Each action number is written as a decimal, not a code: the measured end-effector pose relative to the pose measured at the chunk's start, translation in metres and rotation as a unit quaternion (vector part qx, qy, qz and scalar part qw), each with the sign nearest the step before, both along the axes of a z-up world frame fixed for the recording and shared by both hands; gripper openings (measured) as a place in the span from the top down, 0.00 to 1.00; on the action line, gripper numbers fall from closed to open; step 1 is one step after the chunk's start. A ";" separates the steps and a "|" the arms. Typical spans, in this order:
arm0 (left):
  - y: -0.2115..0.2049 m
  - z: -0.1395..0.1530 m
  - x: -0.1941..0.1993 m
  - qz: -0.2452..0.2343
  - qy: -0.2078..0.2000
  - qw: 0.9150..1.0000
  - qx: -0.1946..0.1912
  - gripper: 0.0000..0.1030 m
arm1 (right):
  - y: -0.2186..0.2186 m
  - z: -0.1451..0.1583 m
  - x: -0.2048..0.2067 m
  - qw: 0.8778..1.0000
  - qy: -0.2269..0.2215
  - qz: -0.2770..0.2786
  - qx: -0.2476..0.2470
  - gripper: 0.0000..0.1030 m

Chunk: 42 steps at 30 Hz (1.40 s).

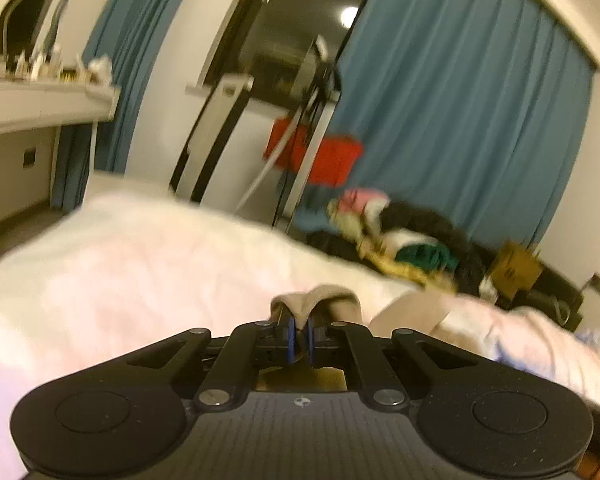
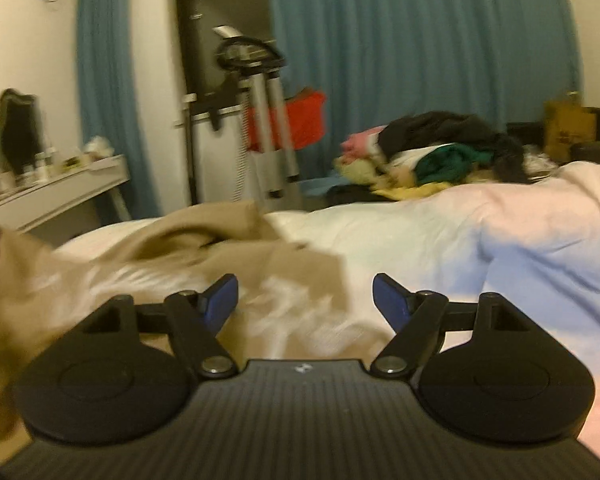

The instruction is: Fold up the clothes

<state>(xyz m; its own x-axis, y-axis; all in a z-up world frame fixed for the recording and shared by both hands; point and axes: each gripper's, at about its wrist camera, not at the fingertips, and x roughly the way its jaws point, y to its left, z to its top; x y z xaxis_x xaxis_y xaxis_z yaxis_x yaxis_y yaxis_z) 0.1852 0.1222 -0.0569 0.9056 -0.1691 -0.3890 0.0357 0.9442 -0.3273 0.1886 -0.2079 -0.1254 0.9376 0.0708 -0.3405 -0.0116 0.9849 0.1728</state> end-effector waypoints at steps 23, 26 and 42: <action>-0.050 0.036 -0.096 0.061 0.021 0.981 0.184 0.26 | 0.090 0.013 -0.110 0.972 0.014 0.198 -0.127 0.46; -0.057 0.028 -0.099 0.045 0.038 0.979 0.197 0.26 | 0.108 -0.010 -0.109 0.962 0.059 0.220 -0.154 0.46; -0.126 -0.021 -0.093 -0.091 0.036 0.949 0.299 0.23 | 0.059 0.010 -0.083 0.997 -0.019 0.076 -0.001 0.45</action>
<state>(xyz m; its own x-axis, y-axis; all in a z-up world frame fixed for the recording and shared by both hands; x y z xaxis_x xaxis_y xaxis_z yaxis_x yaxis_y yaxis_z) 0.0919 -0.0036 -0.0780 0.8505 -0.0493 -0.5236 0.2132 0.9424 0.2577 0.1060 -0.1487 -0.1154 0.9282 0.2128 -0.3053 -0.1674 0.9714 0.1682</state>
